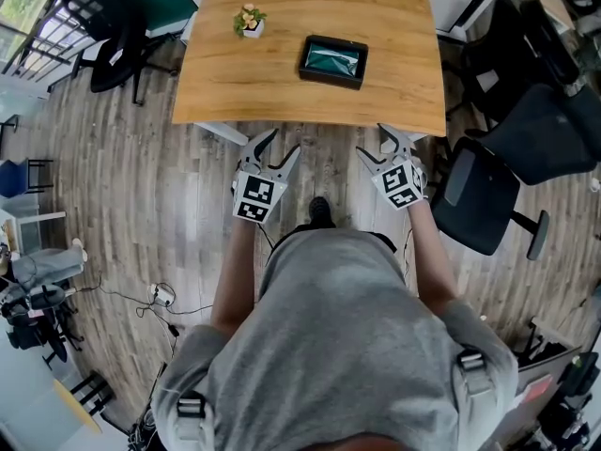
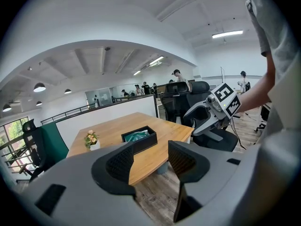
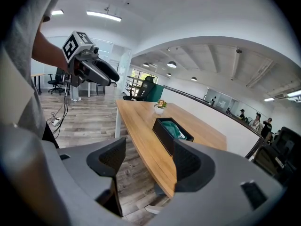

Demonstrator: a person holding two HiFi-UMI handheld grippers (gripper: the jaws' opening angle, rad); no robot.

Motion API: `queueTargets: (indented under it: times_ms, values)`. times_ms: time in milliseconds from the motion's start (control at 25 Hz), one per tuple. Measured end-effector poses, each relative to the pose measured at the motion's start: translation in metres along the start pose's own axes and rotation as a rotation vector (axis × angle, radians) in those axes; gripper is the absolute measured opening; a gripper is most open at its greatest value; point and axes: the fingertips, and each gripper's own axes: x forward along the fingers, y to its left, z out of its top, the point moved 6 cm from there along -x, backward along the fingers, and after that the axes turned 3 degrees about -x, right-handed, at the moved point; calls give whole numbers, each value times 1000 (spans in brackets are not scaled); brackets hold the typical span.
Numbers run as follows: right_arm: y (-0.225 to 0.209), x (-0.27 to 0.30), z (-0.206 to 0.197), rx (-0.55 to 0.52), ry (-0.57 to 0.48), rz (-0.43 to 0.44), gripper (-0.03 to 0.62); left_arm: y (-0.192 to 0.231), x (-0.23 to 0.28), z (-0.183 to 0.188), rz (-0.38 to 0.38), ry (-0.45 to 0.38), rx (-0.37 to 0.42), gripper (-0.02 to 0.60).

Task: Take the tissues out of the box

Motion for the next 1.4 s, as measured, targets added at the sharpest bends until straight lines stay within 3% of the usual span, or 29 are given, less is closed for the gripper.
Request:
queueTargets:
  times_ms: [360,720,1400]
  values:
    - [3,36,26,8,10,-26,319,42,13,-5,-55,-16,11,241]
    - [-2,56,25,26,44,-23,318,63,26,-8,-69,-7,2,241]
    - [-84,117,29,16,19,22,308,105,102,22,-26,6,-22,241]
